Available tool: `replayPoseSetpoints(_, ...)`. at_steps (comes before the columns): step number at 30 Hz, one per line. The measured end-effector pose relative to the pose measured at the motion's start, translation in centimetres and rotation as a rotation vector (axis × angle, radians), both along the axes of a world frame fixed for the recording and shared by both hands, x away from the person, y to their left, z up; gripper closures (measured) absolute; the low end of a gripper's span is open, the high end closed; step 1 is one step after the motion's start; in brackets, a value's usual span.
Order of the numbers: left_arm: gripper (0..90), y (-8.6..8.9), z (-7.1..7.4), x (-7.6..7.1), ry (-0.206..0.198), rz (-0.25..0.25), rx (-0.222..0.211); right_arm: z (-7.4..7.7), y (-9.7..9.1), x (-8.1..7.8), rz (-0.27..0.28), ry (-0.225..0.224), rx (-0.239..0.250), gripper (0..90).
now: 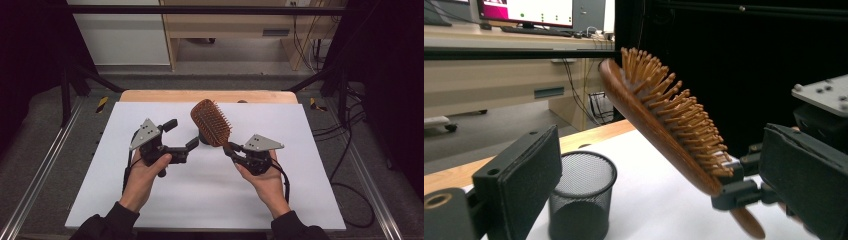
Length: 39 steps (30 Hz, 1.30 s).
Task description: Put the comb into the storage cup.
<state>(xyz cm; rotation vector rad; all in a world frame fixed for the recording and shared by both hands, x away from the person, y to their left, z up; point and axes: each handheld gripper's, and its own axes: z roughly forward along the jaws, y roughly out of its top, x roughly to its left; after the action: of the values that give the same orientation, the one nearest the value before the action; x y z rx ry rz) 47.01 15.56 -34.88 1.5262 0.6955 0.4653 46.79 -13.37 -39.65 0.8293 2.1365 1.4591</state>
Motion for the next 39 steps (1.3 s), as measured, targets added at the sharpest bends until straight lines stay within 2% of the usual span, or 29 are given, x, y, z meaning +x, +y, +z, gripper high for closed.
replayPoseSetpoints(5, 3.7, -1.0, -0.5, 1.0, 0.069, -0.026, -0.071, -0.1, 0.2, -0.3, 0.007, -0.012, 0.014, 72.8)
replayPoseSetpoints(7, 3.8, -1.1, -0.6, 1.0, 0.078, -0.038, -0.090, -0.2, 0.3, -0.4, 0.010, -0.014, 0.018, 72.8)
replayPoseSetpoints(19, 4.5, -1.8, -0.3, 1.4, 0.099, -0.043, -0.100, -0.4, 1.1, -0.8, 0.024, -0.025, 0.006, 72.8)
replayPoseSetpoints(24, 5.1, -2.1, -0.2, 1.6, 0.113, -0.041, -0.125, -0.5, 1.3, -0.8, 0.025, -0.026, 0.001, 72.8)
replayPoseSetpoints(34, 12.4, -2.2, 0.1, 1.8, 0.111, 0.000, -0.137, -0.5, 1.6, -1.1, 0.033, -0.036, 0.001, 72.8)
replayPoseSetpoints(37, 19.8, -2.1, 0.3, 1.9, 0.117, 0.007, -0.142, -0.5, 1.6, -1.2, 0.029, -0.042, -0.001, 72.8)
replayPoseSetpoints(39, 20.7, -2.1, 0.4, 2.0, 0.125, 0.006, -0.146, -0.6, 1.7, -1.2, 0.029, -0.045, 0.000, 72.8)
